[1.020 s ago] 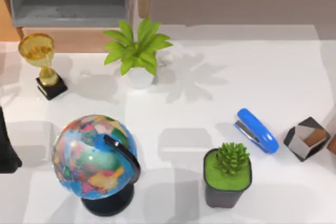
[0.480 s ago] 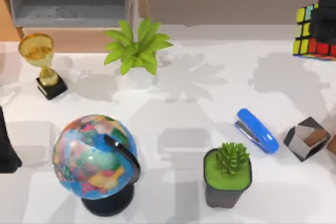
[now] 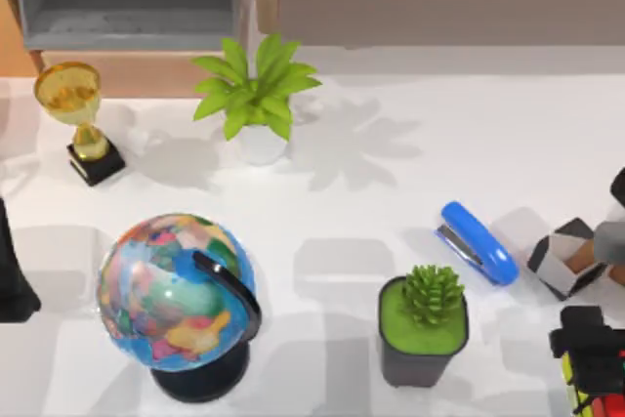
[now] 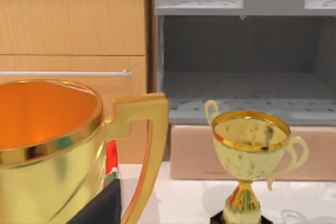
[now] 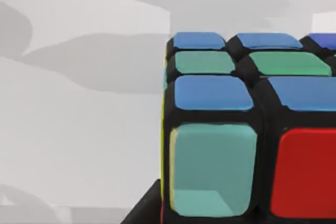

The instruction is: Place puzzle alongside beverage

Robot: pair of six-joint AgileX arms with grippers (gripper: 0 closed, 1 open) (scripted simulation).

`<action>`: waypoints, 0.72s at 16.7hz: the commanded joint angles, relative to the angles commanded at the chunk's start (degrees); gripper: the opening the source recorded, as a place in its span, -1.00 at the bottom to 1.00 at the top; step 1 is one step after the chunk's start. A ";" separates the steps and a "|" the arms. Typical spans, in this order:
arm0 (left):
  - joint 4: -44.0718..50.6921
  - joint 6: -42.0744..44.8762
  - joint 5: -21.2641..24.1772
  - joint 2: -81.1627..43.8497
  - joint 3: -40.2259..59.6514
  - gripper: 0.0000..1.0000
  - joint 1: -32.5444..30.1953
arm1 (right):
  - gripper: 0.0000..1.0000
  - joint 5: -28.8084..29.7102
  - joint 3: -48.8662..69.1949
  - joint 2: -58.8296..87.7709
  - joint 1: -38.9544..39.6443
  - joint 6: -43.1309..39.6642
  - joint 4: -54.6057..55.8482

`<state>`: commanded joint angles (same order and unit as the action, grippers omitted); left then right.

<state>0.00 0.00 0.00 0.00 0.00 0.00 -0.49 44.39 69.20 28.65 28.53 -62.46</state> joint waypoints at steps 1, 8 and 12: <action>0.00 0.00 0.00 0.00 0.00 1.00 0.00 | -1.00 0.18 -1.00 -0.17 0.58 0.46 -0.99; 0.00 0.00 0.00 0.00 0.00 1.00 0.00 | -1.00 0.12 -1.30 -0.01 0.62 0.66 -1.19; 0.00 0.00 0.00 0.00 0.00 1.00 0.00 | -1.00 -0.07 -1.32 -0.52 0.96 0.63 -0.38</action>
<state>0.00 0.00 0.00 0.00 0.00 0.00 -0.56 43.08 68.69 29.61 29.16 -62.84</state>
